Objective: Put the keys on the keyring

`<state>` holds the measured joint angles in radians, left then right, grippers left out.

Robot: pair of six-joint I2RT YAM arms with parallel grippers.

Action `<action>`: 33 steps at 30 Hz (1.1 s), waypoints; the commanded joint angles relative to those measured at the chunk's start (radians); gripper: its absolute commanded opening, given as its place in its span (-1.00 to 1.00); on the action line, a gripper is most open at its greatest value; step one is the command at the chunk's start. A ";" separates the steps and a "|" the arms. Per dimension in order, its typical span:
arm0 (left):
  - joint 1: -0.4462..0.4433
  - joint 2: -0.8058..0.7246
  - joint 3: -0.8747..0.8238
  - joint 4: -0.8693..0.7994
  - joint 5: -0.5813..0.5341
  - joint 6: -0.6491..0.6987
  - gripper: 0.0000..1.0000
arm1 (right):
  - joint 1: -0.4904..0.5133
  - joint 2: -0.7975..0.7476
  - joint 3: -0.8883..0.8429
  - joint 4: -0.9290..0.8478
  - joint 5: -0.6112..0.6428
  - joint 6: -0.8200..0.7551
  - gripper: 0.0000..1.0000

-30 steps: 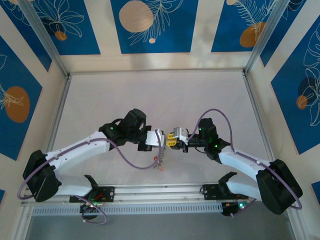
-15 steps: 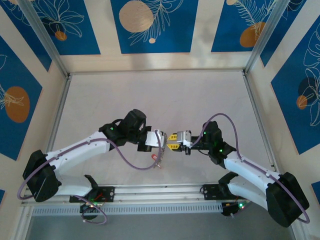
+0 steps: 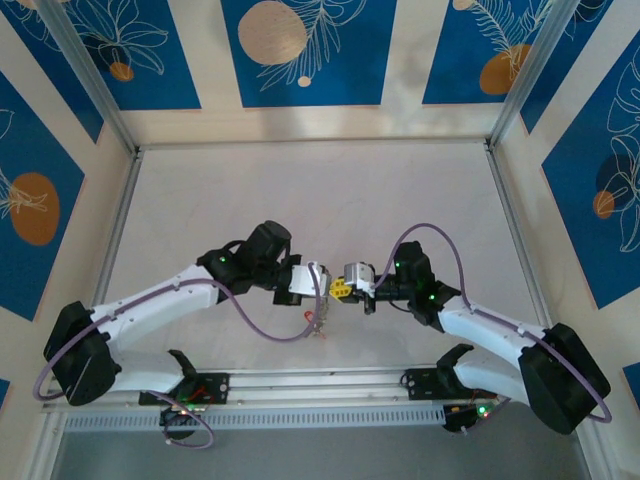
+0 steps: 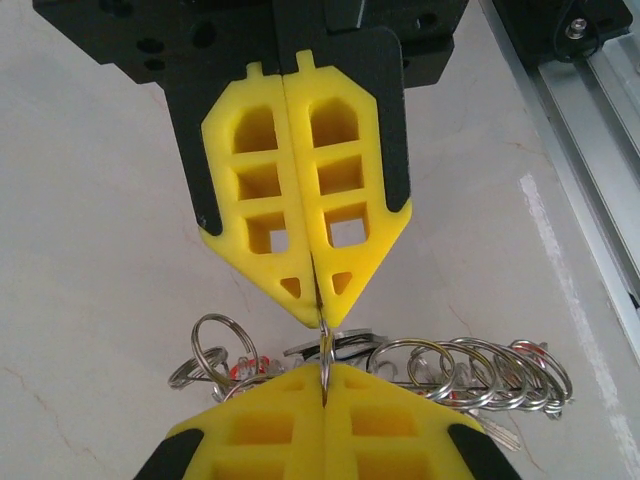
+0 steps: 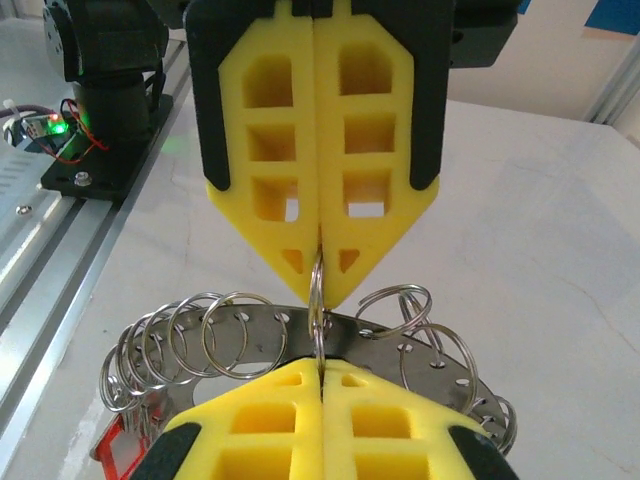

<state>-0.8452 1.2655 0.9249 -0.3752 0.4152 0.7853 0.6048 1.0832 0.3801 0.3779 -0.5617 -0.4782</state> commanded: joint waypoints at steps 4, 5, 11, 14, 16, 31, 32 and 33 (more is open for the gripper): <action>0.009 -0.055 -0.032 0.100 0.039 -0.019 -1.00 | 0.009 0.041 0.032 0.023 -0.001 0.033 -1.00; 0.008 -0.059 -0.035 0.108 0.047 -0.023 -1.00 | 0.009 0.053 0.032 0.028 0.010 0.039 -1.00; 0.012 -0.054 -0.055 0.166 0.065 -0.052 -1.00 | 0.015 0.110 0.055 0.054 -0.025 0.068 -1.00; 0.015 -0.041 -0.063 0.189 0.075 -0.064 -1.00 | 0.018 0.108 0.054 0.095 -0.030 0.085 -0.86; 0.016 -0.033 -0.064 0.193 0.080 -0.070 -1.00 | 0.016 0.091 0.040 0.129 -0.017 0.091 -0.64; 0.021 -0.031 -0.072 0.214 0.107 -0.086 -1.00 | -0.002 0.020 0.007 0.134 -0.029 0.074 -0.62; 0.020 -0.032 -0.073 0.215 0.106 -0.087 -1.00 | -0.002 0.027 0.006 0.142 -0.029 0.077 -0.63; 0.021 -0.034 -0.074 0.217 0.105 -0.088 -1.00 | -0.002 0.032 0.005 0.147 -0.026 0.080 -0.63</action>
<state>-0.8284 1.2343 0.8566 -0.2008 0.4641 0.7097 0.6064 1.1030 0.3904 0.4866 -0.5663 -0.4080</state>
